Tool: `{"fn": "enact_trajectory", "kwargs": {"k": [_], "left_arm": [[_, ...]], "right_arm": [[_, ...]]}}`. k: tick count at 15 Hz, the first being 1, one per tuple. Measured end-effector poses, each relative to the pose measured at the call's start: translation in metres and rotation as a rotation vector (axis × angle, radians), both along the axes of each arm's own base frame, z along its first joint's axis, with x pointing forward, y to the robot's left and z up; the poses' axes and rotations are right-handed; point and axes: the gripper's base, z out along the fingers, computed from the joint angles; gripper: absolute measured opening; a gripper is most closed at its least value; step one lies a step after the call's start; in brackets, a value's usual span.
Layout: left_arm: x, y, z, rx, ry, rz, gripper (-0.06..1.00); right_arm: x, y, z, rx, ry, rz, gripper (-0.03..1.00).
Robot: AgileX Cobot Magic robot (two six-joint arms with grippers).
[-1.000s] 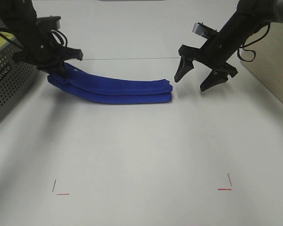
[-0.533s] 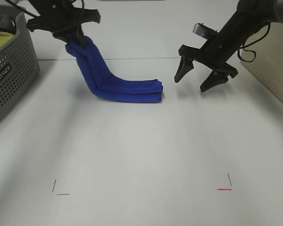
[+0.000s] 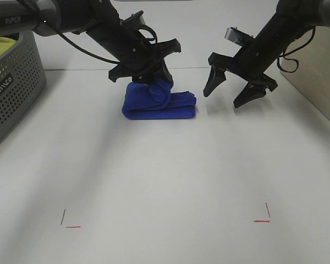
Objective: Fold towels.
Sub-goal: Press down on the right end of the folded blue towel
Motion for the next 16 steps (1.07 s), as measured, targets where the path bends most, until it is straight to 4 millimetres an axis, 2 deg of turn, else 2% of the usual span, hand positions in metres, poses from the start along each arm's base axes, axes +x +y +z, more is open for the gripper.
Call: {"fn": "enact_trajectory", "kwargs": {"k": [2,3,6,7,10,12,14,16], "left_arm": [[-0.001,-0.007,0.001,-0.06,0.011,0.021,0.57],[-0.001,-0.009,0.003,-0.104,0.022,0.037,0.63],[0.0,-0.012,0.008,-0.175,0.023,0.045,0.67],[0.003,-0.007,0.012,-0.166,-0.007,0.028,0.67],[0.017,0.033,0.039,-0.123,-0.135,0.013,0.67],[0.026,0.065,0.06,-0.119,-0.19,0.057,0.67],[0.032,0.091,0.07,-0.12,-0.213,0.105,0.67],[0.034,0.105,0.079,-0.12,-0.231,0.13,0.67]], "right_arm": [[-0.001,0.0,0.0,0.0,0.008,0.004,0.8],[-0.002,0.0,0.0,0.004,0.018,0.007,0.8],[-0.003,0.003,0.003,0.032,0.035,0.006,0.8],[-0.004,0.004,0.008,0.051,0.026,0.007,0.8],[-0.005,0.013,0.043,0.178,-0.057,0.034,0.8],[-0.005,0.024,0.055,0.338,-0.075,0.038,0.8],[-0.002,0.036,0.05,0.526,-0.062,0.037,0.8],[-0.001,0.054,0.026,0.652,-0.025,0.055,0.8]]}}
